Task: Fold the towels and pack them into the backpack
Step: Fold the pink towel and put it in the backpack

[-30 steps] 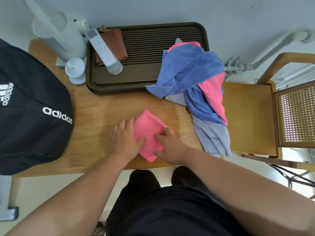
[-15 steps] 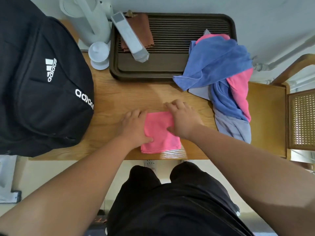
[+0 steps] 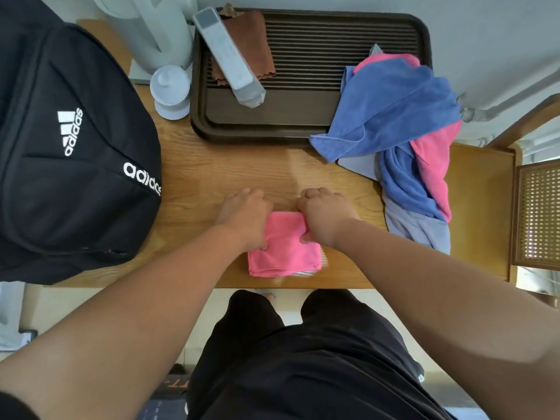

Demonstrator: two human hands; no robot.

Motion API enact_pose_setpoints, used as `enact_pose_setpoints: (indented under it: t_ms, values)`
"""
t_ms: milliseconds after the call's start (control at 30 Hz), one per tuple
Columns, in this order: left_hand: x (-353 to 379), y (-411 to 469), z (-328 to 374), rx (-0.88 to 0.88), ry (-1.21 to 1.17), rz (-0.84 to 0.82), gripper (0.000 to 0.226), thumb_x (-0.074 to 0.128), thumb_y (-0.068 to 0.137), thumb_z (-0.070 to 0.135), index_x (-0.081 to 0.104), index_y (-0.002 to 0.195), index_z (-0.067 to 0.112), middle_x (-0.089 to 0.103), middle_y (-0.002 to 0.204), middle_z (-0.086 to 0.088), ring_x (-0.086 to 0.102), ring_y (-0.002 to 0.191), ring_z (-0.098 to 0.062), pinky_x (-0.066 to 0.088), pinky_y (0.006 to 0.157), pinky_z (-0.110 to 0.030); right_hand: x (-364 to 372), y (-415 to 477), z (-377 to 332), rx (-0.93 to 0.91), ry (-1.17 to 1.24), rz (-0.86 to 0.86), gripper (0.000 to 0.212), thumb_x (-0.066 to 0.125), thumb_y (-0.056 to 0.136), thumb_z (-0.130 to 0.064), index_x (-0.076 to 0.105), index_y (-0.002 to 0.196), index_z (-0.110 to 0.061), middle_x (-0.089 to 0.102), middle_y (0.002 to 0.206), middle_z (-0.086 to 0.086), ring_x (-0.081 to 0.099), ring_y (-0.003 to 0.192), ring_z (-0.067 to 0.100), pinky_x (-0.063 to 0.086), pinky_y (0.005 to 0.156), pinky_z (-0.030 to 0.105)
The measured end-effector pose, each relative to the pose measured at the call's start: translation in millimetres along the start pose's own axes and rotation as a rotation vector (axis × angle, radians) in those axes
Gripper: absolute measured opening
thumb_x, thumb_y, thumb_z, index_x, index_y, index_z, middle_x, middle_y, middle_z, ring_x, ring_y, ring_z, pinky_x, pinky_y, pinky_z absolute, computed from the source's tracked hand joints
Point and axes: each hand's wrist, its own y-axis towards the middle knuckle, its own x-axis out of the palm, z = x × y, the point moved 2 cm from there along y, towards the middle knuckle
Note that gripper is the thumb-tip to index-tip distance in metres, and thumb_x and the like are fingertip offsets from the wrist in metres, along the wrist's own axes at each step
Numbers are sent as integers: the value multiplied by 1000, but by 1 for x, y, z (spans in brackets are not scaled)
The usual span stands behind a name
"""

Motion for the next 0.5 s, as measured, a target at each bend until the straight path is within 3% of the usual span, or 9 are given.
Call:
enact_pose_setpoints:
  t_ms: [167,267,333,400,500]
  values:
    - [-14,11,-2,11,-158,45,24,71,81,25,59,103,24,61,107,-2,60,105,-29,49,82,-38,-16,7,14,36,147,62,27,74,80,-19,57,102,-21,56,97,-1,60,92,25,45,65,35]
    - [-26,21,-6,14,-164,184,20,61,82,13,60,100,22,58,105,-3,57,105,-29,47,85,-40,-29,10,24,39,232,218,26,62,79,-6,53,100,-19,49,92,-2,55,87,24,46,64,36]
    - [-31,25,-8,19,-131,310,20,60,82,13,62,102,18,56,105,-5,52,104,-29,42,87,-41,-34,8,29,17,243,300,28,67,79,-15,52,103,-19,46,96,-2,50,88,23,40,67,35]
    - [-31,23,-9,27,-91,433,21,59,82,14,64,103,14,56,106,-7,50,101,-30,39,85,-41,-34,3,30,-14,196,356,43,74,76,-36,51,109,-19,49,104,1,48,93,23,43,73,37]
    - [-13,13,-8,52,-83,487,33,58,83,17,64,115,13,60,116,-8,50,105,-30,37,90,-42,-18,-11,27,-70,81,370,68,77,71,-55,50,123,-20,51,120,2,51,104,25,48,85,39]
